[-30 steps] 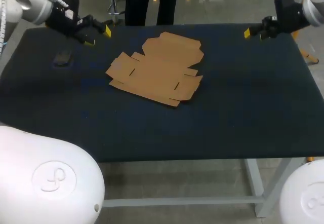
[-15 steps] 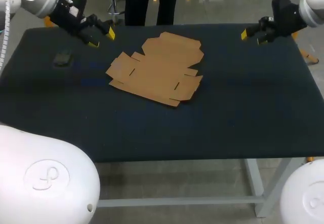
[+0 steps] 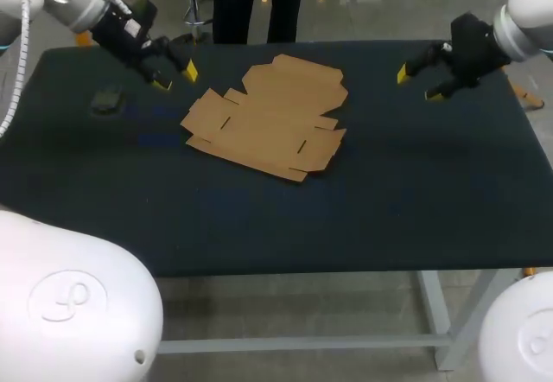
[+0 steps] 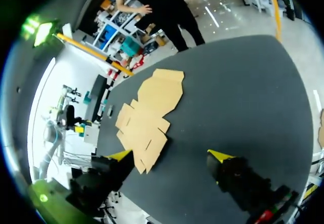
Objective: Assemble the packaging by folding the flat box into shape, placing the metal phone stand inside, and closing the box properly
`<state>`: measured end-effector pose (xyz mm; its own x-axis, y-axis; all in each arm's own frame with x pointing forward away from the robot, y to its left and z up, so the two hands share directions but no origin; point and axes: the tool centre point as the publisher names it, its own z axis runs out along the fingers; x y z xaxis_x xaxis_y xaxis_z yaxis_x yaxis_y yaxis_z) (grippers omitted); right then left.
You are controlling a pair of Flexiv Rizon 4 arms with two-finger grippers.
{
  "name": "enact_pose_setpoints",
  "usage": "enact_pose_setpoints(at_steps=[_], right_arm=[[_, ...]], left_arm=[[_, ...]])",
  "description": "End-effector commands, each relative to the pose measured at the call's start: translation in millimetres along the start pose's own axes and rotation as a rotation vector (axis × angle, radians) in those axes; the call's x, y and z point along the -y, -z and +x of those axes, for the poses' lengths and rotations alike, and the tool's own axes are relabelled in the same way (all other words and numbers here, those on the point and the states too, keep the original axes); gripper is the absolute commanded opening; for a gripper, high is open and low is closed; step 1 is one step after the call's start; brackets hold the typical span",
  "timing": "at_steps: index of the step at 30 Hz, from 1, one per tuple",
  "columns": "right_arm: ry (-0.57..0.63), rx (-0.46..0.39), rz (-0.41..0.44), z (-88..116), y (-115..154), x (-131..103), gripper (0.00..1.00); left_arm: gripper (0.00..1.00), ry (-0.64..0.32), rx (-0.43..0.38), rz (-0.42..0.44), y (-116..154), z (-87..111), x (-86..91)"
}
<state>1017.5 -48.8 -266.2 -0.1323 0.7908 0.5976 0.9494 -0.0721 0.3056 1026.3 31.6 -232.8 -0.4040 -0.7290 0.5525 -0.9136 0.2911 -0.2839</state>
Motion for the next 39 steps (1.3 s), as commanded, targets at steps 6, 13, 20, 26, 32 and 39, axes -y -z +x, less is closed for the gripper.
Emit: enact_pose_setpoints(at_steps=[6,13,20,26,32,39], right_arm=[[-0.035,-0.061,0.071,6,-18,12,1.0],[-0.081,-0.085,0.1,10,-33,28,1.0],[-0.146,-0.121,0.077,16,-65,44,1.0],[-0.194,-0.166,0.098,16,-94,48,1.0],[-0.233,-0.201,0.106,20,-118,52,1.0],[-0.246,-0.204,0.123,28,-142,52,1.0]], left_arm=[[1.0,0.014,0.008,-0.022,-4,-4.5,-0.6],[1.0,0.009,0.018,-0.001,-4,-6.0,-6.2],[1.0,0.015,0.0,0.028,-5,-10.3,-13.0],[1.0,0.018,-0.004,0.035,-6,-13.0,-14.5],[1.0,0.024,-0.003,0.031,-7,-17.8,-17.8],[1.0,0.02,-0.007,0.03,-7,-20.1,-20.0]])
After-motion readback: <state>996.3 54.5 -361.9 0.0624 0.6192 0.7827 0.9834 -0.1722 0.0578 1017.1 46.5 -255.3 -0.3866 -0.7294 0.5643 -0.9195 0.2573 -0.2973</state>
